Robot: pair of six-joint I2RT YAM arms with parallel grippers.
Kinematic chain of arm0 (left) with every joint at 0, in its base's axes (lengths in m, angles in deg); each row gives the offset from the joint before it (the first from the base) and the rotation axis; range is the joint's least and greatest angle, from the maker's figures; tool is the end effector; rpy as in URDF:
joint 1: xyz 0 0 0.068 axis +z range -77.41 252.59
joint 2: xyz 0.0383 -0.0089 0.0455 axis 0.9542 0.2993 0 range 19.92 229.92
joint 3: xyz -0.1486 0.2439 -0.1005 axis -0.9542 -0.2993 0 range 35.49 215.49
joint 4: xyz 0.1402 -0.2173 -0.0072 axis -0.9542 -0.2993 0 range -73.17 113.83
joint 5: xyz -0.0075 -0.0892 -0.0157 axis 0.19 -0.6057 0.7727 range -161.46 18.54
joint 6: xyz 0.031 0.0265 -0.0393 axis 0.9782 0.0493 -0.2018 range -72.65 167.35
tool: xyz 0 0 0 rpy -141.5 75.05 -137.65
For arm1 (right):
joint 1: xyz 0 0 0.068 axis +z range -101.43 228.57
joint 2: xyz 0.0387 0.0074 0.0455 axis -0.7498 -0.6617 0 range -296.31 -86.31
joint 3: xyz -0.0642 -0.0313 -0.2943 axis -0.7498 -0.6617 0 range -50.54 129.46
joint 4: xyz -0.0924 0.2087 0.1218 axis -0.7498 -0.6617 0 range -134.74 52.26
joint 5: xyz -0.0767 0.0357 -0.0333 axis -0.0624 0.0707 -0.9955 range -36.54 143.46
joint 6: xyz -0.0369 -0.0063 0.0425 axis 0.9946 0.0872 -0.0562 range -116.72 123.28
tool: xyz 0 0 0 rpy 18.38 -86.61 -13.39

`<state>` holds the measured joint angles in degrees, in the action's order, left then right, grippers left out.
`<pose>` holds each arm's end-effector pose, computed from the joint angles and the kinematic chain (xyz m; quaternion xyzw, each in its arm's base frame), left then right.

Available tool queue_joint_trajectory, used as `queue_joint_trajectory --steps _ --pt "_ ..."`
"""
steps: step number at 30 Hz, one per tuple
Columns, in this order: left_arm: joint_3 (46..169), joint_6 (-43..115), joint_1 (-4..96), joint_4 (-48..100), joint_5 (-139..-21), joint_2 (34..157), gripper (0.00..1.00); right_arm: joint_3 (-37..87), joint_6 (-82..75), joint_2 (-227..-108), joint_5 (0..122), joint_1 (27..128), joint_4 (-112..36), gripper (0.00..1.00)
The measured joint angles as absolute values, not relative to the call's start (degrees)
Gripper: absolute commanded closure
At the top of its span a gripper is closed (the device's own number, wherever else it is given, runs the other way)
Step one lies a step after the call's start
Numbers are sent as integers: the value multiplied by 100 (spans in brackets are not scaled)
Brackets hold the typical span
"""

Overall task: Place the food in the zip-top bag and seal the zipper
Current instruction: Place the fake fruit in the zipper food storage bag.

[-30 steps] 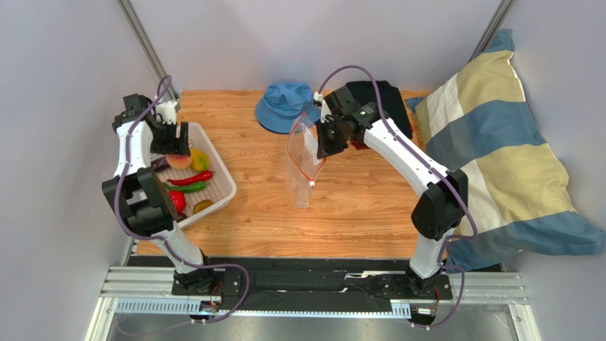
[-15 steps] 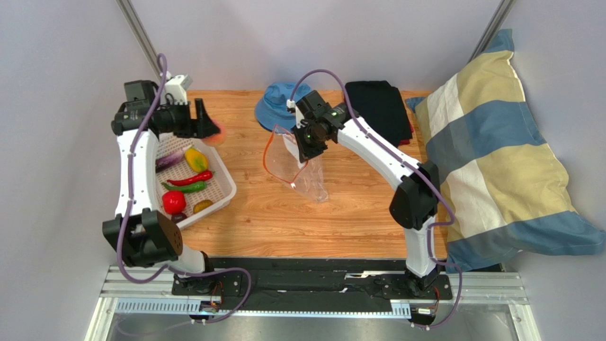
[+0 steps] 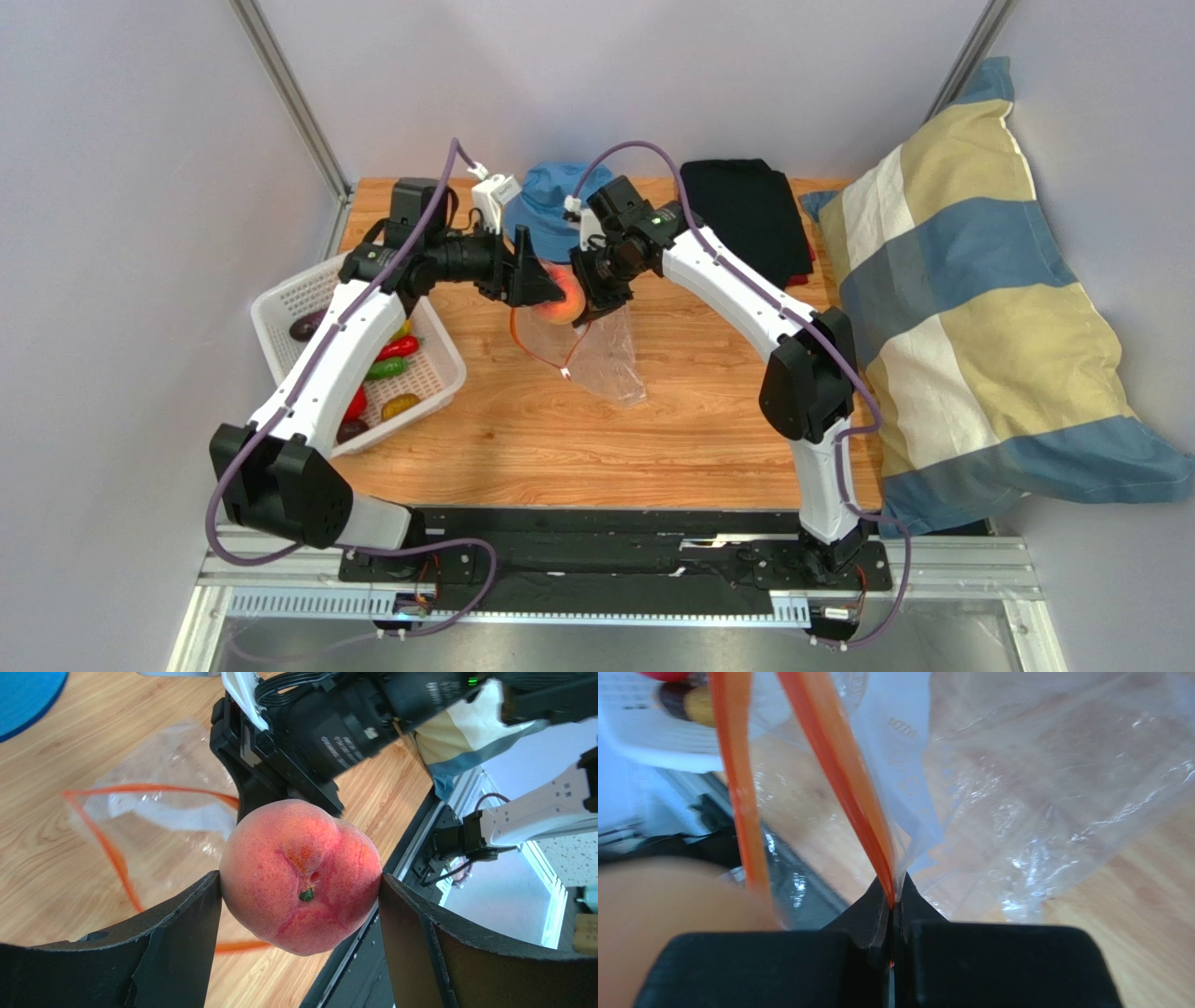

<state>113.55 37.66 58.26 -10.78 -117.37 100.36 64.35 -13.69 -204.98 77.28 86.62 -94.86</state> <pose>0.2801 -0.1009 0.3930 0.2072 0.8163 -0.4269 0.3293 0.3529 0.2966 0.3198 -0.2242 0.9217 0.2906 0.1258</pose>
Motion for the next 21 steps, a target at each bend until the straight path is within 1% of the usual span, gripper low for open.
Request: queue_joint_trajectory --steps 2,4,5,6,7,8,10,13,17,20,21 --pt "11327 3788 5826 -1074 -11512 10161 59 6424 -1500 -20483 8003 8589 -9394 100" --pt "11316 3888 5828 -1163 -11254 10248 48 6381 -1633 -20408 8248 8522 -9231 100" --pt "11305 3951 5832 -1209 -11116 10251 41 6326 -1703 -20325 8370 8493 -9145 100" --pt "11303 4006 5832 -1277 -11031 10242 26 6265 -1756 -20247 8445 8465 -9082 100" --pt "11303 4096 5832 -1353 -10874 10218 20 6186 -1817 -20159 8569 8432 -9005 100" --pt "11303 4194 5832 -1436 -10721 10185 10 6105 -1887 -20076 8724 8393 -8925 100" --pt "11307 4375 5832 -1607 -10480 10157 1 6003 -2007 -19969 9048 8327 -8754 100" --pt "11325 4603 5876 -1941 -10236 10111 1 5898 -2140 -19923 9450 8273 -8490 100" --pt "11522 4819 6213 -2416 -10301 9888 1 5703 -2178 -19925 9710 8216 -8337 100" --pt "11878 4944 6774 -2759 -10627 9715 1 5659 -2180 -19947 9791 8174 -8323 100" --pt "12055 4998 7139 -2903 -10795 9691 1 5653 -2178 -19949 9808 8161 -8319 100"
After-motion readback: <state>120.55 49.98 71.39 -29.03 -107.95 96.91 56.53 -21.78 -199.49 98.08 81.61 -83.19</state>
